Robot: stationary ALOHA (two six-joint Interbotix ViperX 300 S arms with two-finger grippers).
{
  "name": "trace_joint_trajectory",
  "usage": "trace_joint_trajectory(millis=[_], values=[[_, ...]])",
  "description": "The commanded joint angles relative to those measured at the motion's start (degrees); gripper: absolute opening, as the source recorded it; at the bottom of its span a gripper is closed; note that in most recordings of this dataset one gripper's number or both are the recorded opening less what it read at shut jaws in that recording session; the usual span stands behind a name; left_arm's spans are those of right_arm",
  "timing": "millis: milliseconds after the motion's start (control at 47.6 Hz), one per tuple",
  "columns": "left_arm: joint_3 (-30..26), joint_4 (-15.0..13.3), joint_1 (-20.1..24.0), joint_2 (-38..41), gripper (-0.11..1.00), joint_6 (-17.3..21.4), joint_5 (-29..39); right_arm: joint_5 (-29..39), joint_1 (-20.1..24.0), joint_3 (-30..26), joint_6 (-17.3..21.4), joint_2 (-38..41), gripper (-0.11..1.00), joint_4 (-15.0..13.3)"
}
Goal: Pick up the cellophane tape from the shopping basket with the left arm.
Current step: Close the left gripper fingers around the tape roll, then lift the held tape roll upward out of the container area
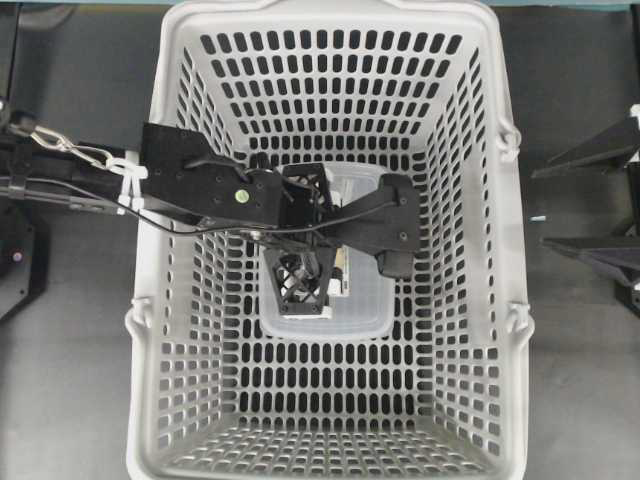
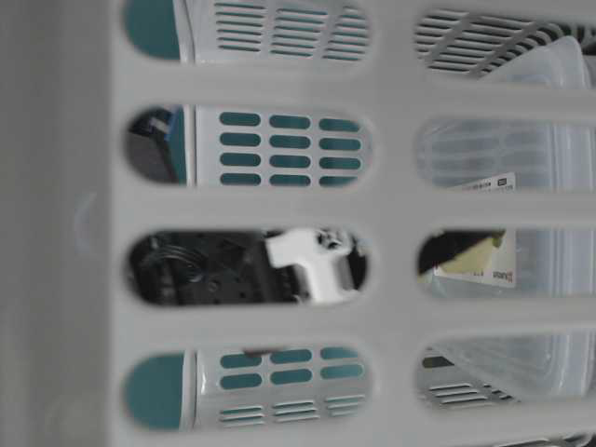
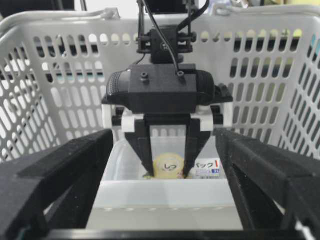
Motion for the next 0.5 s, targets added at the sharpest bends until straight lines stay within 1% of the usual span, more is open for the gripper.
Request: trace_joint_trajectory(millis=[0, 42, 210, 315, 483], values=[[-3.2, 0.2, -0.2, -3.2, 0.5, 0.3, 1.1, -0.6, 0.1, -1.5, 0.1, 0.3, 0.8, 0.1], [-4.7, 0.2, -0.3, -3.8, 0.5, 0.3, 2.7, -0.6, 0.2, -1.4, 0.1, 0.3, 0.8, 0.1], [-12.5, 0.2, -1.0, -5.1, 0.5, 0.3, 12.7, -0.7, 0.1, -1.5, 0.1, 0.3, 0.8, 0.1], [-18.5, 0.2, -1.6, -5.1, 0.5, 0.3, 19.6, -1.2, 0.1, -1.5, 0.1, 0.3, 0.8, 0.1], [-26.2, 0.2, -2.0, -4.3, 0.5, 0.3, 27.0, -2.0, 0.1, -1.5, 0.1, 0.3, 0.8, 0.1]])
